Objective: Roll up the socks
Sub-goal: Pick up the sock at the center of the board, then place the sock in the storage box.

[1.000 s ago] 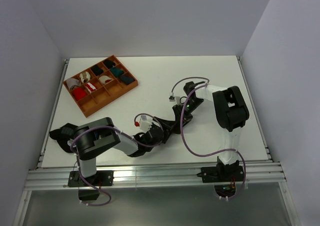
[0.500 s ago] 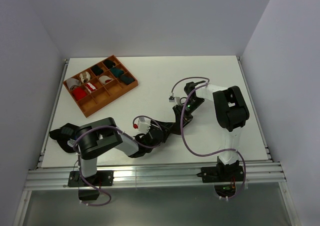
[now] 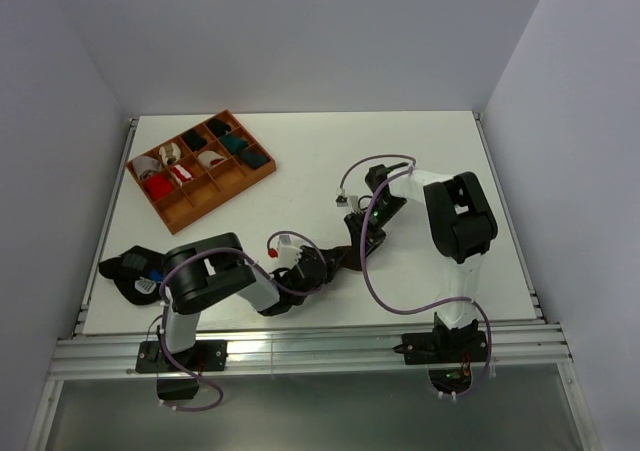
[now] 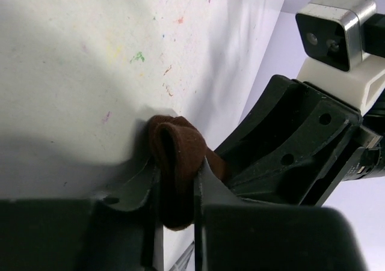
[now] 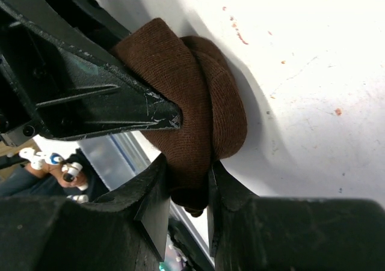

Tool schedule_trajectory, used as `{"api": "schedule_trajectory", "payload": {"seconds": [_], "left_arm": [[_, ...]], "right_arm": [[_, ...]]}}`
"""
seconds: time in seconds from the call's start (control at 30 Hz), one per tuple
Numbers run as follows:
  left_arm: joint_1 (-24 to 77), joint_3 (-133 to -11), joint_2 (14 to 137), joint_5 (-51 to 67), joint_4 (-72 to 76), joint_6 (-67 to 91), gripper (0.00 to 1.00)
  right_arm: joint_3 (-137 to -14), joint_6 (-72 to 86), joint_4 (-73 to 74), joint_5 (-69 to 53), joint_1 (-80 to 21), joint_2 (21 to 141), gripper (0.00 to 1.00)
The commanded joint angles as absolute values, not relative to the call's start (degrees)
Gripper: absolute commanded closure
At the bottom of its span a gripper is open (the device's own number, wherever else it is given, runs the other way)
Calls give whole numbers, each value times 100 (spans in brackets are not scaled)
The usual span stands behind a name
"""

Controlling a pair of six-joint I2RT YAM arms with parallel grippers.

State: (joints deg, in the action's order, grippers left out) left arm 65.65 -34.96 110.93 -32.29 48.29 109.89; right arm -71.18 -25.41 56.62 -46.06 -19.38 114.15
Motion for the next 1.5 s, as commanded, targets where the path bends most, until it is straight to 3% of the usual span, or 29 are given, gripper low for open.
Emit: {"api": "schedule_trajectory", "payload": {"seconds": [0.0, 0.17, 0.2, 0.4, 0.6, 0.9, 1.13, 1.3, 1.47], "left_arm": [[6478, -3349, 11311, -2980, 5106, 10767, 100], [6276, -3130, 11294, -2707, 5466, 10434, 100], [6249, -3094, 11277, -2620, 5615, 10363, 100], [5915, -2787, 10925, -2356, 5616, 9897, 100], [5345, -2391, 10232, -1776, 6153, 8879, 100], [2798, -3803, 8587, 736, 3896, 6602, 100], [680, -5368, 9043, 2249, 2901, 5442, 100], [37, -5827, 9552, 2399, 2365, 4870, 100], [-307, -5774, 10089, 2663, 2742, 4975, 100]], "right_arm": [[-7110, -2566, 5757, -4817, -2048, 10969, 99], [-7093, -2645, 5722, -4659, -2048, 10767, 69], [-7075, -2628, 5687, -4597, -2039, 10723, 59], [-7048, -2505, 5405, -4096, -1776, 10082, 37], [-7320, -2671, 5607, -3990, -1188, 9580, 34], [-7603, -3006, 5643, -3850, -378, 9168, 33], [-7287, -3023, 5274, -3692, -299, 8570, 33], [-6979, -3050, 5063, -3683, -264, 8464, 33], [-6768, -3085, 4975, -3700, -246, 8438, 33]]}}
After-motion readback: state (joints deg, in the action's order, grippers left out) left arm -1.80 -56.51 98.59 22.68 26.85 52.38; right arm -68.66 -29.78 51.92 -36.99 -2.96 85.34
